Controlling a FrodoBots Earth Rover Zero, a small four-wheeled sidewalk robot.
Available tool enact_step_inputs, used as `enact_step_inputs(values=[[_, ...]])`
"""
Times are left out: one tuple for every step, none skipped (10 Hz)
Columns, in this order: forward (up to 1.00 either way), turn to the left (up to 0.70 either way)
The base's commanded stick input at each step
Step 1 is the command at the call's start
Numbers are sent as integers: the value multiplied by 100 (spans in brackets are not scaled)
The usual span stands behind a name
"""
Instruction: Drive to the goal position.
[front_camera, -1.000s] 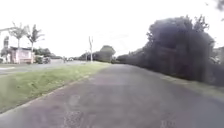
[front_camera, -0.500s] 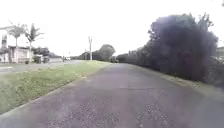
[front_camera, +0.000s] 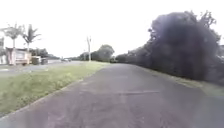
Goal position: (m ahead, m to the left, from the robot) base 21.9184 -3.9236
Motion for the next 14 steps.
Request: enact_step_inputs(values=[[70,0],[70,0],[70,0],[70,0],[70,0],[70,0],[70,0],[70,0],[70,0],[70,0],[70,0],[70,0],[70,0],[70,0]])
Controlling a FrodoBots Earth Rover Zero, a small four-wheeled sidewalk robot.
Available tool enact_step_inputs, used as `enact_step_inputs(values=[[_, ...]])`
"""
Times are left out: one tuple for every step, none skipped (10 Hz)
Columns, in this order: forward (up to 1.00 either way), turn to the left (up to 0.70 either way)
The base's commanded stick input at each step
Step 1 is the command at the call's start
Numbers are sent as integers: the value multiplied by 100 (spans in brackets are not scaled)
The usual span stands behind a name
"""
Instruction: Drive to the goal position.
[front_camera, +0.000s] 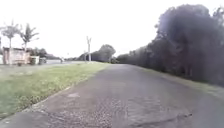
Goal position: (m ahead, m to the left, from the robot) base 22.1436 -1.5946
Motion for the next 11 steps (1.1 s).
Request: enact_step_inputs(values=[[70,0],[70,0],[70,0],[70,0],[70,0],[70,0],[70,0],[70,0],[70,0],[70,0],[70,0]])
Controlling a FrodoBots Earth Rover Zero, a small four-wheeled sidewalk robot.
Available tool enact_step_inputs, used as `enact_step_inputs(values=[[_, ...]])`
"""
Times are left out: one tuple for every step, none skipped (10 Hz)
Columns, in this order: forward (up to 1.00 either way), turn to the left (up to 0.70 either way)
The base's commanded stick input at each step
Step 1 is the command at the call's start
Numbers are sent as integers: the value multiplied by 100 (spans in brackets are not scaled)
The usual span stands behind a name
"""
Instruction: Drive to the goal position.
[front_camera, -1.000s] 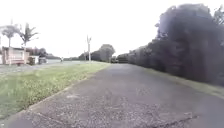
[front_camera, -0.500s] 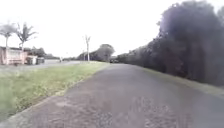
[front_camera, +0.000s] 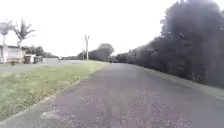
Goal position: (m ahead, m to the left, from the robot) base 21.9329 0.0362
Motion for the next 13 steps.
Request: enact_step_inputs(values=[[70,0],[70,0],[70,0],[70,0],[70,0],[70,2],[70,3],[70,3],[70,2],[70,0],[70,0],[70,0],[70,0]])
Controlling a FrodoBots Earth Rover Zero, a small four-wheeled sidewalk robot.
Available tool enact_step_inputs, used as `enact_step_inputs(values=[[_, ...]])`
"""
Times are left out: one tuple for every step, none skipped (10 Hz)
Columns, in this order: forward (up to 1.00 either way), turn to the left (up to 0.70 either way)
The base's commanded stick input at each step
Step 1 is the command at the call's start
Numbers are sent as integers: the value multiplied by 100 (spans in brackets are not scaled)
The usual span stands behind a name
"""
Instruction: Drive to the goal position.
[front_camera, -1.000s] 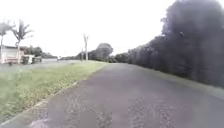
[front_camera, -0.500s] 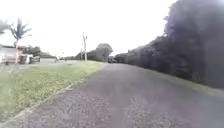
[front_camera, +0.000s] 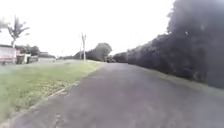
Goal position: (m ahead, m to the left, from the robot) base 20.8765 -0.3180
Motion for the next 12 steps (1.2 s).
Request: enact_step_inputs(values=[[70,0],[70,0],[70,0],[70,0],[70,0],[70,0],[70,0],[70,0],[70,0],[70,3],[70,6],[70,8]])
